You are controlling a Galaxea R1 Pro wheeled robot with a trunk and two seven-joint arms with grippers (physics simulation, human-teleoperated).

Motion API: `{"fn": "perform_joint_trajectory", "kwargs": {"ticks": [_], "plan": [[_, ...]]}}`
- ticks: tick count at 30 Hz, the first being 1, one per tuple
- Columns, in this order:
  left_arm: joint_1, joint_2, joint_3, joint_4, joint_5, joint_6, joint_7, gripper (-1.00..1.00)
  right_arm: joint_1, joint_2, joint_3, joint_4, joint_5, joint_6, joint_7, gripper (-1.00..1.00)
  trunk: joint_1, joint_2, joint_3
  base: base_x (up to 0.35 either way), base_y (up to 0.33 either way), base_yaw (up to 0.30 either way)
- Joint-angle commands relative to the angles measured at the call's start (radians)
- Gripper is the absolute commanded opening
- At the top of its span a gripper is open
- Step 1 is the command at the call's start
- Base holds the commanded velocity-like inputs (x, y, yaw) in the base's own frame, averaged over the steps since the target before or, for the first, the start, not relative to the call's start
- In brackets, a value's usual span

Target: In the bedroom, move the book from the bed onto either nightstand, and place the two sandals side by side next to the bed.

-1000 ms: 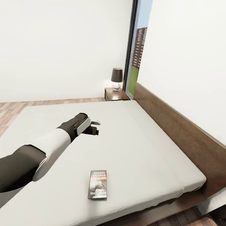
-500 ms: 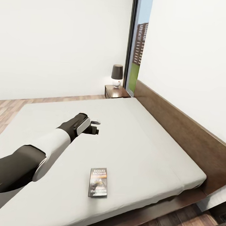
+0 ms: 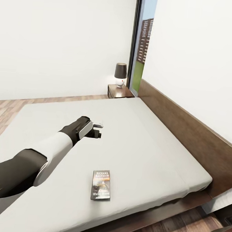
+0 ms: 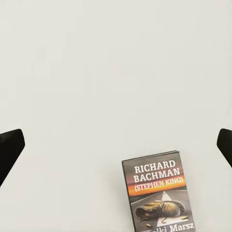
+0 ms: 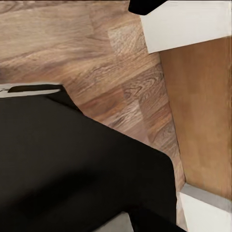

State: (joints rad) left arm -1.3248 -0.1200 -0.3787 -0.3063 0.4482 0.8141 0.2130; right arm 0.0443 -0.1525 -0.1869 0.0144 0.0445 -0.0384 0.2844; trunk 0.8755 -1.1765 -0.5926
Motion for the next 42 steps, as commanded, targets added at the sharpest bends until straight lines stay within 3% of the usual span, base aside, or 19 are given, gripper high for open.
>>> {"fn": "perform_joint_trajectory", "kwargs": {"ticks": [1,11,18,42], "plan": [[-0.001,0.0,-0.007,-0.001,0.011,0.003,0.007,1.0,0.004,0.0,-0.007,0.006,0.005,-0.004,-0.009,1.0,0.0,-0.001,-0.002,0.0,0.0,0.0],[-0.001,0.001,-0.007,0.001,0.01,0.0,0.007,1.0,0.076,0.007,0.002,0.026,0.003,0.005,-0.172,1.0,0.0,-0.001,-0.008,0.0,0.0,0.0],[-0.001,0.002,-0.008,0.002,0.01,-0.001,0.006,1.0,0.099,0.015,0.003,0.027,0.003,0.055,-0.223,1.0,0.0,-0.001,-0.008,0.0,0.0,0.0],[-0.001,0.006,-0.008,-0.006,0.013,-0.001,-0.009,1.0,0.15,0.027,0.003,0.027,0.001,0.089,-0.247,1.0,0.0,-0.001,-0.016,0.0,0.0,0.0]]}}
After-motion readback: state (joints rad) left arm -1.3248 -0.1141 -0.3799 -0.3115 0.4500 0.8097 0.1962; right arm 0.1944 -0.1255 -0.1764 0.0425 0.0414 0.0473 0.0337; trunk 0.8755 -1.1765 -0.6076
